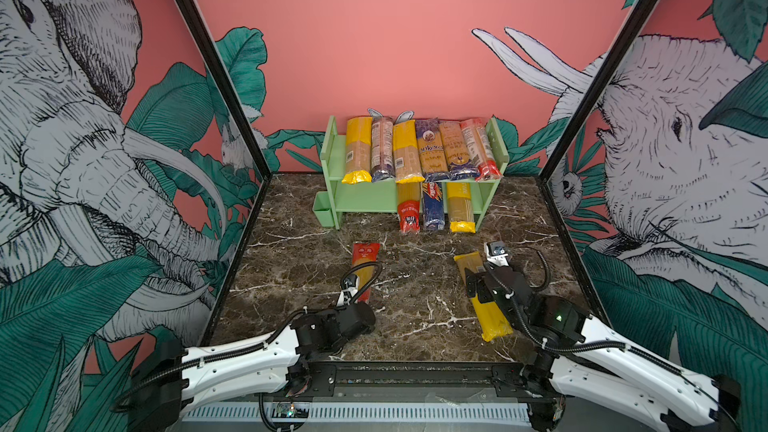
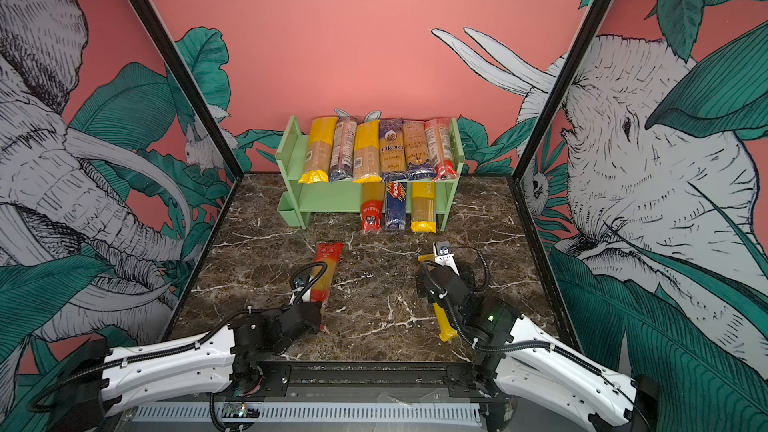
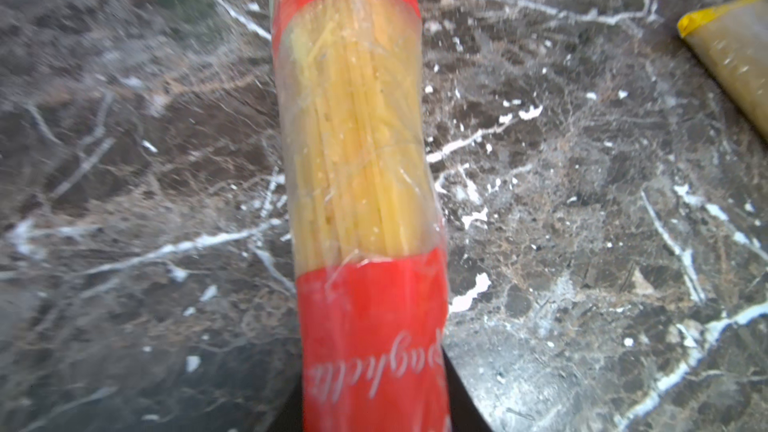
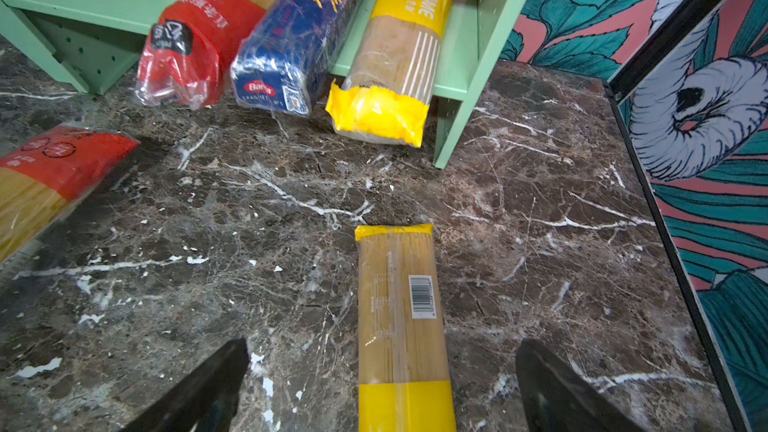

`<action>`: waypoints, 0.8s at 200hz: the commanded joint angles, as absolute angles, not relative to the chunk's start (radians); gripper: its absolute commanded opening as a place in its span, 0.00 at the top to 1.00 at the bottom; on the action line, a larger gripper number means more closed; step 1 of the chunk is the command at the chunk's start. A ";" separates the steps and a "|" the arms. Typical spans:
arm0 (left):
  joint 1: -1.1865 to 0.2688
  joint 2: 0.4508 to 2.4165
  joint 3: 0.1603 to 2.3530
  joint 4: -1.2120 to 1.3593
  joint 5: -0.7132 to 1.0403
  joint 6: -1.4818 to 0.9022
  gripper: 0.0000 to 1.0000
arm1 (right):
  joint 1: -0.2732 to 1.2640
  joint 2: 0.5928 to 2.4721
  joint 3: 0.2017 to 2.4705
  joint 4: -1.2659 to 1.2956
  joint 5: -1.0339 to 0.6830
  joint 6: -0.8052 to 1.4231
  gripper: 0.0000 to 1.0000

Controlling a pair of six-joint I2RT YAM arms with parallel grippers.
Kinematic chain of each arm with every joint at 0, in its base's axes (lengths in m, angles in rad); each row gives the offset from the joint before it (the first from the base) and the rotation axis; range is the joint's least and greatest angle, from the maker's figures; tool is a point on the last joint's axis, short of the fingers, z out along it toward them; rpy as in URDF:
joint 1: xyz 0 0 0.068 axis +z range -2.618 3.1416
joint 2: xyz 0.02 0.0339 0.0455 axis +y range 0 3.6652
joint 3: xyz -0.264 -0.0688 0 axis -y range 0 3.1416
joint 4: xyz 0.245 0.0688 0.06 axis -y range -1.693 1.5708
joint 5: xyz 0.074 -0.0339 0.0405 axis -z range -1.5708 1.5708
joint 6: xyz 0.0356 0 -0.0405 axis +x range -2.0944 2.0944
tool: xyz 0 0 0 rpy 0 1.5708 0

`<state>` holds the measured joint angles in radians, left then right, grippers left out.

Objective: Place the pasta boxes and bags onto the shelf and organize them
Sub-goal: 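Lift the red pack upright with the left gripper toward the shelf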

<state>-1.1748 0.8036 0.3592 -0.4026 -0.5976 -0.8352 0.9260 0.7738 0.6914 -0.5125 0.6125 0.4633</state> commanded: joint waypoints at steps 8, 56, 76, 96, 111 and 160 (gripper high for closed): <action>-1.161 0.724 0.405 -0.399 -0.735 -0.766 1.00 | 0.920 0.785 0.734 -0.462 0.604 0.445 0.01; -1.102 0.730 0.493 -0.370 -0.705 -0.661 1.00 | 0.915 0.795 0.778 -0.468 0.603 0.430 0.01; -1.065 0.743 0.533 -0.341 -0.677 -0.610 1.00 | 0.914 0.792 0.795 -0.473 0.606 0.422 0.01; -1.015 0.768 0.580 -0.312 -0.636 -0.556 1.00 | 0.912 0.790 0.808 -0.476 0.605 0.419 0.01; -0.980 0.791 0.609 -0.286 -0.610 -0.522 1.00 | 0.911 0.791 0.814 -0.477 0.606 0.415 0.01; -0.863 0.895 0.684 -0.159 -0.499 -0.446 1.00 | 0.907 0.783 0.827 -0.487 0.613 0.409 0.01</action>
